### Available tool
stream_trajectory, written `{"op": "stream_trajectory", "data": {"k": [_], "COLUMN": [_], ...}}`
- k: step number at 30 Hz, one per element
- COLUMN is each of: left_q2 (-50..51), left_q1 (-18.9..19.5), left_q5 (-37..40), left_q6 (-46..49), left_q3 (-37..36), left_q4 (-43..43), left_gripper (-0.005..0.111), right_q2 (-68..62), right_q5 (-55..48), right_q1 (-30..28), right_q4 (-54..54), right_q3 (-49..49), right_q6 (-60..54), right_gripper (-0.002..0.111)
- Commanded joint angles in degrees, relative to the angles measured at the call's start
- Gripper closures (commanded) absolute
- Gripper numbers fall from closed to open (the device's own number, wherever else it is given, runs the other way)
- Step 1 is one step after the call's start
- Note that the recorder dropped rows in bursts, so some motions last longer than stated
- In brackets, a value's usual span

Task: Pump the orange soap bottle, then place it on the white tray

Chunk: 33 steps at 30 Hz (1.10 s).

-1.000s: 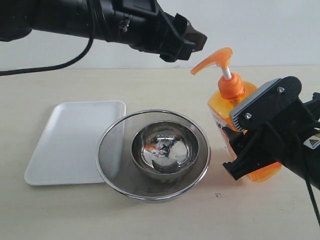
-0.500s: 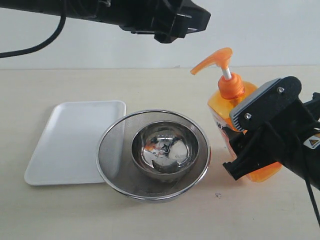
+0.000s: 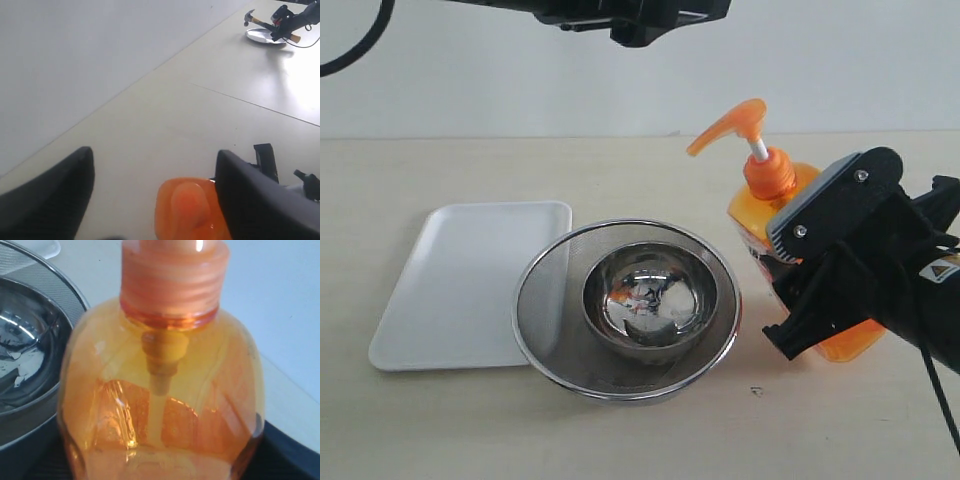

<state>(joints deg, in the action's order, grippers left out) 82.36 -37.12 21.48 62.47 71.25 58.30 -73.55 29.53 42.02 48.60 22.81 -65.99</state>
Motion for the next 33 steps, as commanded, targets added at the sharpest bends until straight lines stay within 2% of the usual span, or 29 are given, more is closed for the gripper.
{"op": "stream_trajectory", "data": {"k": [1, 15, 18, 23, 33], "left_q2": [0.3, 6.41, 6.41, 6.41, 8.07], "left_q1": [-0.06, -0.06, -0.06, -0.06, -0.06], "left_q5": [1.09, -0.64, -0.87, -2.42, 5.97], "left_q6": [-4.43, -3.87, -3.56, -0.99, -1.82], "left_q3": [0.34, 0.34, 0.44, 0.44, 3.34], "left_q4": [-2.95, -3.24, -3.24, -3.34, -2.82], "left_gripper": [0.042, 0.044, 0.061, 0.102, 0.102], "right_q2": [0.88, 0.88, 0.88, 0.88, 0.88], "right_q5": [6.0, 3.7, 3.46, 3.35, 2.64], "right_q1": [-0.04, -0.04, -0.04, -0.04, -0.04], "right_q4": [-1.27, -1.5, -1.5, -1.61, -1.5], "right_q3": [1.3, 1.3, 1.3, 1.3, 1.3], "right_q6": [-1.56, -1.22, -0.92, -0.73, -0.49], "right_gripper": [0.107, 0.107, 0.107, 0.107, 0.107]}}
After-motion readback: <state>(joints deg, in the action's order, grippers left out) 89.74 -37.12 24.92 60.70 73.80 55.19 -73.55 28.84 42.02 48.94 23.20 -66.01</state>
